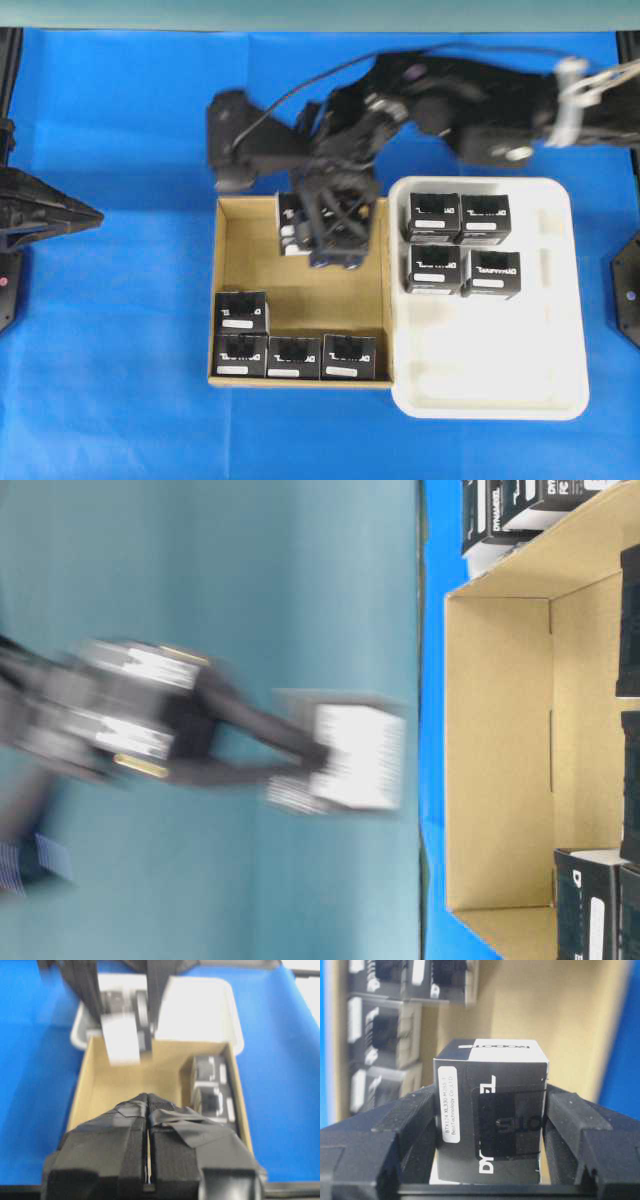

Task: Pick the box from inside the cardboard box.
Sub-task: 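Lift the servo box out and carry it right over the white tray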

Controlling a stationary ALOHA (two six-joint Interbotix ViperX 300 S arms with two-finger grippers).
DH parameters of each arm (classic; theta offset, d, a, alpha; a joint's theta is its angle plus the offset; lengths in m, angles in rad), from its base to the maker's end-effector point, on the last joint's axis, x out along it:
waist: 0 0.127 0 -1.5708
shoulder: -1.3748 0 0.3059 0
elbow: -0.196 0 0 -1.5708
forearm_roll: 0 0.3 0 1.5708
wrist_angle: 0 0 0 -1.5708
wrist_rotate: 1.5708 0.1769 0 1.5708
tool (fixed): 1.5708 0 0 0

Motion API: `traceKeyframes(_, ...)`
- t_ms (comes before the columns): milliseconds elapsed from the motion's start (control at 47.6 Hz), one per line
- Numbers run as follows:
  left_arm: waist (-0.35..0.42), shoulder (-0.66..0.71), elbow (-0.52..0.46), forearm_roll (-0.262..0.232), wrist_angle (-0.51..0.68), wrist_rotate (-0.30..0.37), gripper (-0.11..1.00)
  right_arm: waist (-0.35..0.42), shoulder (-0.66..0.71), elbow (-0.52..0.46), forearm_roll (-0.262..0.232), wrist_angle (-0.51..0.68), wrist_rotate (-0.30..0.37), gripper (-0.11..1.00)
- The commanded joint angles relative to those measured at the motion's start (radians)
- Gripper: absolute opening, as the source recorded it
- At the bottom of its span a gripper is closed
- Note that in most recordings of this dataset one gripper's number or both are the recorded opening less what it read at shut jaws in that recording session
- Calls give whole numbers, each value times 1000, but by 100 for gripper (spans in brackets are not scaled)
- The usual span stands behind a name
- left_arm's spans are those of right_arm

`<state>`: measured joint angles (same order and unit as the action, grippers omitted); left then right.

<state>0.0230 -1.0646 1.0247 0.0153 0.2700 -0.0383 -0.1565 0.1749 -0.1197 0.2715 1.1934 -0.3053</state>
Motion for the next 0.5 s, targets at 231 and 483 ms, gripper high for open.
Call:
traceKeyframes(231, 2, 2, -15, 2, 21, 2, -4, 71, -187, 146, 25, 101, 94, 63)
traceKeyframes(483, 2, 0, -14, 2, 21, 3, -4, 123, -337, 430, 25, -52, 170, 63)
